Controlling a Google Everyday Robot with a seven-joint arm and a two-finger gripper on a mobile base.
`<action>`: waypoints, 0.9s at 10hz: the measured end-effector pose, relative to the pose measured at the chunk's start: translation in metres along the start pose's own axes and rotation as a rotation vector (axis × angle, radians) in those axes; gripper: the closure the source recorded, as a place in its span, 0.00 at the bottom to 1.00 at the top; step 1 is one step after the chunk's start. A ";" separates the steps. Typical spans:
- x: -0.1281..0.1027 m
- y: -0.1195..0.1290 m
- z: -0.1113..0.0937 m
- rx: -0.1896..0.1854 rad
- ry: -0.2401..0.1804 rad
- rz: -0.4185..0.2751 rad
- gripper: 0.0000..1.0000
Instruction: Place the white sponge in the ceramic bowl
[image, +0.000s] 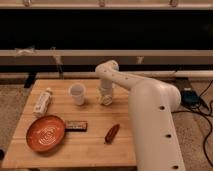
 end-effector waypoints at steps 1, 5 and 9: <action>-0.003 -0.006 -0.005 0.002 0.011 -0.010 0.72; -0.042 -0.034 -0.026 -0.008 0.039 -0.040 0.86; -0.102 -0.079 -0.035 -0.004 0.042 -0.063 0.86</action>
